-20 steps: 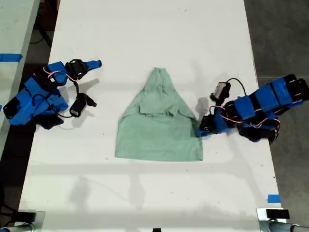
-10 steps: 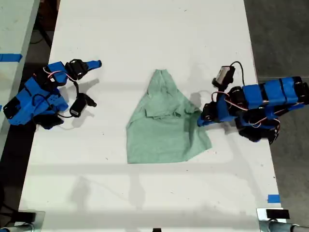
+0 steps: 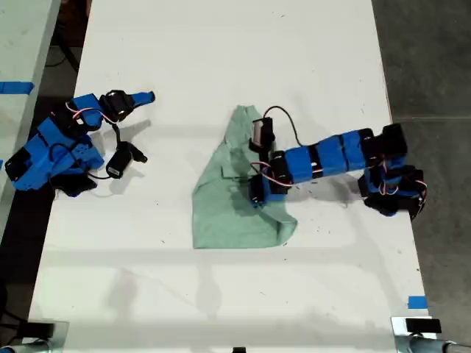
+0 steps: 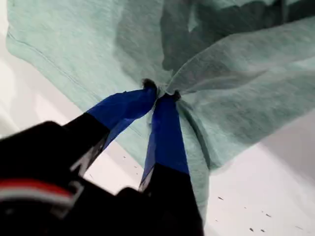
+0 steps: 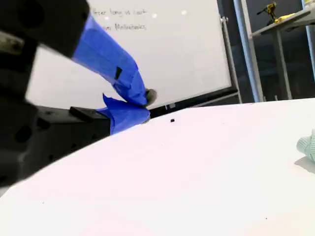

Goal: Fold t shirt

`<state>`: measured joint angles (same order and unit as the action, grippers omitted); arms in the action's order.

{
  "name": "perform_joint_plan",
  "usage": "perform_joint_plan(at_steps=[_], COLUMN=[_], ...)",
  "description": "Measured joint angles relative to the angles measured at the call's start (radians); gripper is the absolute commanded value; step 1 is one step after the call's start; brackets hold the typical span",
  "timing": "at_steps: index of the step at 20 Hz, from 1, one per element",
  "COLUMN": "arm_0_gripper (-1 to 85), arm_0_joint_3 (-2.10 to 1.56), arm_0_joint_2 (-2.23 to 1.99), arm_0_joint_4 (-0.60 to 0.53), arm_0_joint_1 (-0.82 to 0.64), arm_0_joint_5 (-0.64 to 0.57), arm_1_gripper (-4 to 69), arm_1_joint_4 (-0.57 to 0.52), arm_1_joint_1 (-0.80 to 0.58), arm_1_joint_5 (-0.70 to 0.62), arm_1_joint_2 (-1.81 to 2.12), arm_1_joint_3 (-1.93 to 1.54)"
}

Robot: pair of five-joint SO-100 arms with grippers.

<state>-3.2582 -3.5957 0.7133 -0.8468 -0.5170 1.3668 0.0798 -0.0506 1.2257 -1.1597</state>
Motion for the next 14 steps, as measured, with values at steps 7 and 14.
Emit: perform_joint_plan(at_steps=[7, 14], arm_0_gripper=[-0.2, -0.2], arm_0_joint_3=[0.0, 0.0], arm_0_joint_2=[0.0, 0.0], arm_0_joint_4=[0.0, 0.0], arm_0_joint_1=[0.0, 0.0], arm_0_joint_5=[0.0, 0.0], arm_1_gripper=[33.9, 28.1], arm_1_joint_4=[0.08, 0.336], arm_1_joint_1=[0.002, -0.026], arm_1_joint_5=[-0.074, -0.057], arm_1_joint_2=[-0.069, 0.184], arm_1_joint_3=[0.258, 0.199])
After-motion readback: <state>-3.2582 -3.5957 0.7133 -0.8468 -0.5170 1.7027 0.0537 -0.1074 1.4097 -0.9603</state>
